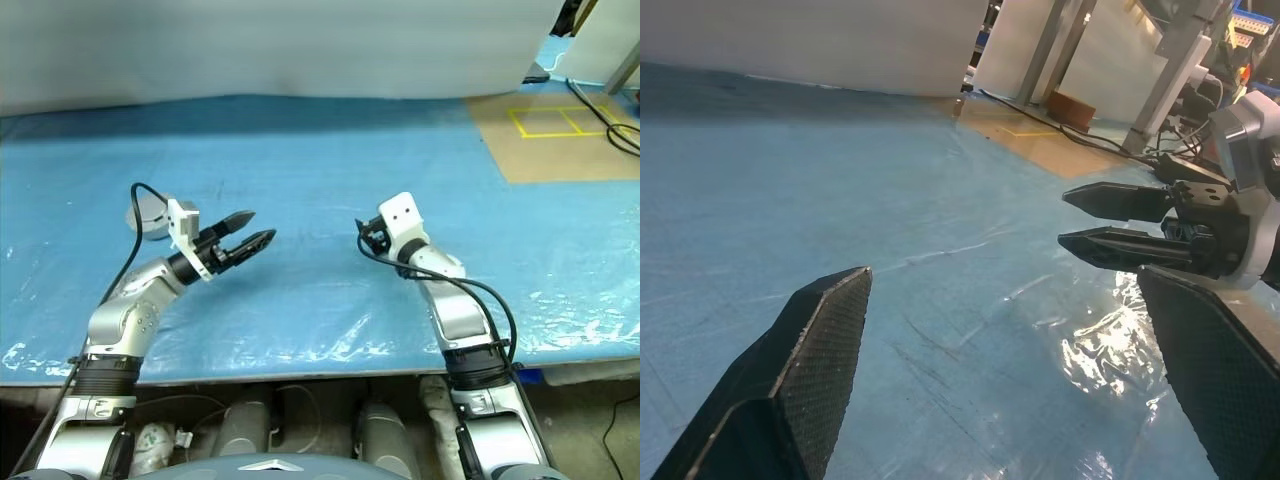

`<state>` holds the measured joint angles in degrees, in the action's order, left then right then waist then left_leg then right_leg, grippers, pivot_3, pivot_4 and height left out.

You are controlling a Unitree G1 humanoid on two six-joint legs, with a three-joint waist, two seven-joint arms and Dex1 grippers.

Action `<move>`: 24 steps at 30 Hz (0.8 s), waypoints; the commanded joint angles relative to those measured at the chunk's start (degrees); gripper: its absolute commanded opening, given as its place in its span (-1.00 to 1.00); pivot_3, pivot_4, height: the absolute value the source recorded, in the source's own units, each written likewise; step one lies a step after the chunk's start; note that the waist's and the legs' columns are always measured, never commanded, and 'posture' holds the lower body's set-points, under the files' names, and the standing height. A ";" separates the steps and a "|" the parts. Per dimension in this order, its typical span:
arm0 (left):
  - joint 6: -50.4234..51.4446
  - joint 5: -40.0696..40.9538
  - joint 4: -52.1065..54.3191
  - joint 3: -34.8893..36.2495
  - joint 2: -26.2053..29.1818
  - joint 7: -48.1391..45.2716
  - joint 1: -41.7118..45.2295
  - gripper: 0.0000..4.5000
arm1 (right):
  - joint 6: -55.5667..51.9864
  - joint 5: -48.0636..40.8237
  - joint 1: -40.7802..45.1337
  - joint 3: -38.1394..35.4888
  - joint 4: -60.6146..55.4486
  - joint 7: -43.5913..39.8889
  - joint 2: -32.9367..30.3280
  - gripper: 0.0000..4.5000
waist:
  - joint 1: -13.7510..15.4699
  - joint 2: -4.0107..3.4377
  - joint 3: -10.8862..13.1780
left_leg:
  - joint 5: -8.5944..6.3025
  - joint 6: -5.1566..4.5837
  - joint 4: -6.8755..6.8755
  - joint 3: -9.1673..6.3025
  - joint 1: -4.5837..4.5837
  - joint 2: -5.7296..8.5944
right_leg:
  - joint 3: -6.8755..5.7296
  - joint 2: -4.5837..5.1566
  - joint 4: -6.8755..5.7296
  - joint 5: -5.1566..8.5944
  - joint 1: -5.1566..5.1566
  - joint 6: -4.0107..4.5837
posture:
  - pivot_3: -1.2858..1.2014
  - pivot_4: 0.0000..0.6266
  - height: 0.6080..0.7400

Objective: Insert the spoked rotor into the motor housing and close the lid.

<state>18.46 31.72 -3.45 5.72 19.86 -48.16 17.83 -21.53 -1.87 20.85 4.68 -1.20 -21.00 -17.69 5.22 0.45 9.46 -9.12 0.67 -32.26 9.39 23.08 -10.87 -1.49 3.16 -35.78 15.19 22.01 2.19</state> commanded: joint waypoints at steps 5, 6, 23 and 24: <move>-0.90 -0.67 1.70 -0.23 -0.39 0.51 1.01 0.99 | -1.18 -1.64 2.50 -2.32 -1.45 0.68 1.40 0.54 | -0.10 -0.07 0.03 | 0.00 0.00 -0.01 0.02 -0.02 -0.01 | 0.01 0.00 -0.02 0.00 0.01 0.01 | 0.03 -0.52 1.00; -0.86 -0.60 1.33 -0.15 -0.45 0.45 1.44 0.99 | -1.11 -1.44 2.98 -2.24 -1.07 0.52 1.30 0.54 | -0.09 -0.07 0.03 | 0.00 -0.01 -0.01 0.03 -0.02 -0.01 | 0.02 0.00 -0.01 0.00 0.01 0.01 | 0.03 -0.52 1.00; -2.80 -1.53 -2.15 0.34 -3.55 1.40 5.02 0.99 | -3.35 -0.49 3.41 -2.83 -2.65 1.67 0.56 0.54 | -0.02 -0.10 0.02 | 0.01 -0.02 0.02 0.04 -0.02 0.00 | 0.02 0.00 -0.01 0.00 0.02 0.00 | 0.03 -0.52 1.00; -3.09 -1.53 -2.41 0.46 -3.75 1.54 5.40 0.99 | -3.48 -0.40 3.36 -2.80 -2.84 1.89 0.67 0.54 | -0.01 -0.11 0.03 | 0.01 -0.02 0.02 0.04 -0.01 0.00 | 0.02 0.00 -0.01 0.00 0.02 0.00 | 0.03 -0.52 1.00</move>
<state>16.78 30.13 -6.53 5.31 16.10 -46.61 21.99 -25.21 -2.16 23.96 2.75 -1.03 -19.64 -16.86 5.21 0.35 9.49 -9.11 0.65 -32.25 9.43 23.07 -10.87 -1.47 3.16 -35.79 15.18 22.03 2.19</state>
